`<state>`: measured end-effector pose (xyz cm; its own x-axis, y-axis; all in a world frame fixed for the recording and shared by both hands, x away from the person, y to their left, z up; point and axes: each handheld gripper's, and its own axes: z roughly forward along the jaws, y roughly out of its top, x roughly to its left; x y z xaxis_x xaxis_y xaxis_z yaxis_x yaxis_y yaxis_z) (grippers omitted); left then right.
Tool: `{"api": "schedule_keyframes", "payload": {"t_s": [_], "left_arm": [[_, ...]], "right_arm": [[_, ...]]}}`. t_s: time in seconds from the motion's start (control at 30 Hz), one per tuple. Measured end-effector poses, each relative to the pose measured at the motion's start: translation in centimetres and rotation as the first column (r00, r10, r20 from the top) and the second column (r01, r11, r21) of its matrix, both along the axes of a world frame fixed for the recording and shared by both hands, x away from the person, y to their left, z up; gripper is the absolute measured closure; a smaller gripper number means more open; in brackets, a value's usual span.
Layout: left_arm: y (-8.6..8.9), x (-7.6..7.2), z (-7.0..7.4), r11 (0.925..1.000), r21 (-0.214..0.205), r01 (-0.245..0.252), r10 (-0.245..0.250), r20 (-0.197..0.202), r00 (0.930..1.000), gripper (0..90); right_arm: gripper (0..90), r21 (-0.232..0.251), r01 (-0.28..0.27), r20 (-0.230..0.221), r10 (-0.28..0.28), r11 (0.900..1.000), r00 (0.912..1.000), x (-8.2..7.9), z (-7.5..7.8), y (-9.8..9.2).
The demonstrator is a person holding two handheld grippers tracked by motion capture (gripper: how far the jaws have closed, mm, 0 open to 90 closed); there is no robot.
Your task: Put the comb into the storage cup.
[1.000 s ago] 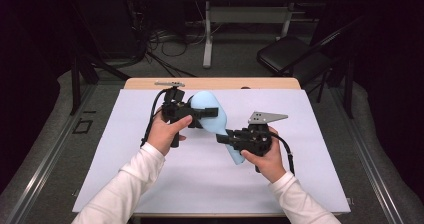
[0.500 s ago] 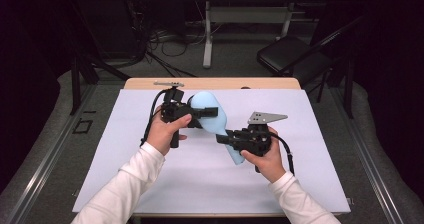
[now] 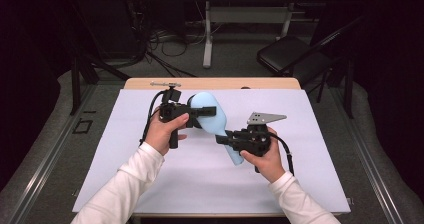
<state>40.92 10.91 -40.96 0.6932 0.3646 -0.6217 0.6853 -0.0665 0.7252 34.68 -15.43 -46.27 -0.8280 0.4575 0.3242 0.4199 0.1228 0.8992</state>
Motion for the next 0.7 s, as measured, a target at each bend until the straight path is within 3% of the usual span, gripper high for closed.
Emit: {"api": "schedule_keyframes", "payload": {"t_s": [0.23, 0.7], "left_arm": [[-0.04, 0.05, -0.07, 1.0, 0.001, 0.003, -0.003, -0.008, 1.0, 39.5], [0.15, 0.15, -0.29, 0.9985, -0.053, -0.01, 0.007, -0.067, 0.9978, 45.6]], "right_arm": [[71.6, -0.003, -0.002, -0.006, 0.002, 1.0, 1.0, 0.03, -0.14, 0.01], [71.5, 0.008, -0.008, -0.015, 0.008, 0.9999, 0.9998, 0.1, -0.19, -0.06]]}}
